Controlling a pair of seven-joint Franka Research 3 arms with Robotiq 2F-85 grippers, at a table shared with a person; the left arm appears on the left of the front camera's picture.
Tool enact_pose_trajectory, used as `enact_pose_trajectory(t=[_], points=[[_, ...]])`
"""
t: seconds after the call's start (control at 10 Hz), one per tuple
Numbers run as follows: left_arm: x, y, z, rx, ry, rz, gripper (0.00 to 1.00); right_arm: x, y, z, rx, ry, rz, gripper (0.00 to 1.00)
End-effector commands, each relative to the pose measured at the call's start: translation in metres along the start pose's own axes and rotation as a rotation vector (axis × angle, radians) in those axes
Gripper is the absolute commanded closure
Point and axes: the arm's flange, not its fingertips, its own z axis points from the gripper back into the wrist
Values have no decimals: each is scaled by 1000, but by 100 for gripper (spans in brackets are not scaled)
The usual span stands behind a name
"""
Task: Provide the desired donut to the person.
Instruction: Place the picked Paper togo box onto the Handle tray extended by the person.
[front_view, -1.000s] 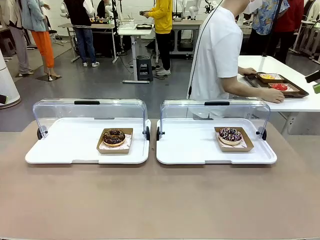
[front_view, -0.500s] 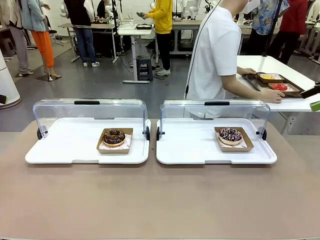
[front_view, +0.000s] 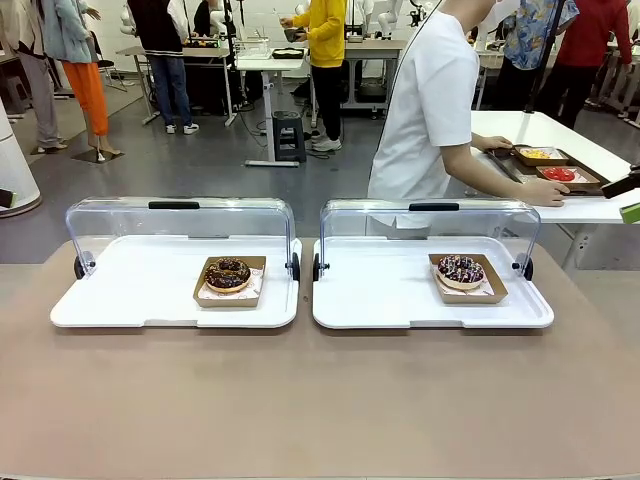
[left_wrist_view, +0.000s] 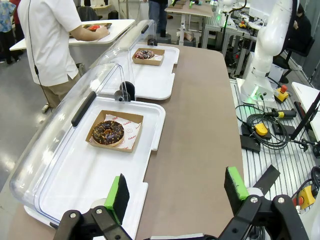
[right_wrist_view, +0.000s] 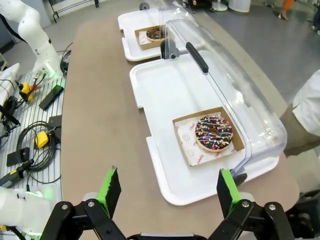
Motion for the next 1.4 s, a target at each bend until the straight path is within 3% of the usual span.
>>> enact_pose_trajectory(t=[0.0,1.3], points=[[1,-2,0,6,-16,-9,0,0,0,0,1,-2,4,0],[1,-2,0,6,-16,-9,0,0,0,0,1,-2,4,0]])
